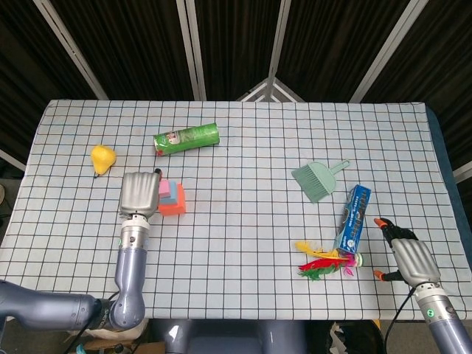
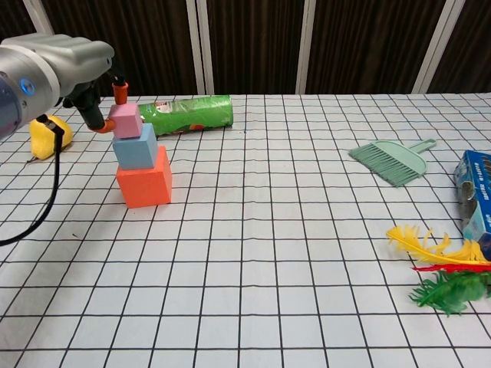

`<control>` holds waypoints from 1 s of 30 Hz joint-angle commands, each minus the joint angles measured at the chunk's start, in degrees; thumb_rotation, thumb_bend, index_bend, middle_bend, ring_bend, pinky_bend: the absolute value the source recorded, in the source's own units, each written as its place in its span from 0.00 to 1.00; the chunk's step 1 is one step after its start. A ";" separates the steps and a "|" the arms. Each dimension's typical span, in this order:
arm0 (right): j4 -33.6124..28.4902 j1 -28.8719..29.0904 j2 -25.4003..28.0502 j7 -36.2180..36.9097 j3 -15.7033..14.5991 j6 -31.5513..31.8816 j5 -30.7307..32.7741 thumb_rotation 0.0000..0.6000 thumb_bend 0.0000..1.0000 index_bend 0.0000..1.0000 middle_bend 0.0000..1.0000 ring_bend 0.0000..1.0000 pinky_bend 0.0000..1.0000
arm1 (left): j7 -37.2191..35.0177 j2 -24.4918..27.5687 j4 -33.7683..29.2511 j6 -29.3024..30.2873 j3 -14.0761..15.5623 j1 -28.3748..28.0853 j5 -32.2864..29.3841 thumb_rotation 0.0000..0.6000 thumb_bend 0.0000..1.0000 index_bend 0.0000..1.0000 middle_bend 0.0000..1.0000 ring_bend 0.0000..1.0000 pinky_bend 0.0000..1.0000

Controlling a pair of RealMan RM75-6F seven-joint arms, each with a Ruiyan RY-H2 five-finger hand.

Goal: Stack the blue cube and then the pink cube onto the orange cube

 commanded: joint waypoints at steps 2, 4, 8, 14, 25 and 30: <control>-0.02 0.02 0.03 0.02 0.00 -0.04 0.04 1.00 0.19 0.05 0.09 0.16 0.15 | -0.05 -0.07 0.01 0.10 0.00 -0.15 -0.09 1.00 0.41 0.44 0.96 0.78 0.72; 0.00 0.01 0.04 0.04 0.01 -0.02 0.02 1.00 0.19 0.05 0.09 0.16 0.15 | -0.15 -0.09 0.02 0.18 -0.06 -0.19 -0.11 1.00 0.41 0.44 0.96 0.78 0.72; 0.03 0.01 0.07 0.11 -0.01 -0.03 0.02 1.00 0.19 0.05 0.09 0.16 0.15 | -0.32 -0.19 0.35 0.39 -0.03 -0.43 -0.06 1.00 0.41 0.44 0.96 0.78 0.72; -0.10 0.08 0.04 -0.18 0.00 -0.20 0.31 1.00 0.19 0.05 0.09 0.16 0.15 | -0.20 -0.19 0.62 0.42 0.45 -0.60 -0.21 1.00 0.41 0.44 0.96 0.78 0.72; -0.37 0.13 0.20 -0.24 -0.02 -0.45 0.64 1.00 0.19 0.05 0.09 0.16 0.15 | -0.13 0.01 0.28 0.61 0.87 -0.59 -0.61 1.00 0.41 0.43 0.95 0.78 0.72; -0.43 0.16 0.23 -0.26 -0.03 -0.56 0.79 1.00 0.19 0.05 0.09 0.16 0.15 | 0.32 0.16 0.33 0.76 1.08 -0.65 -0.98 1.00 0.41 0.42 0.95 0.78 0.72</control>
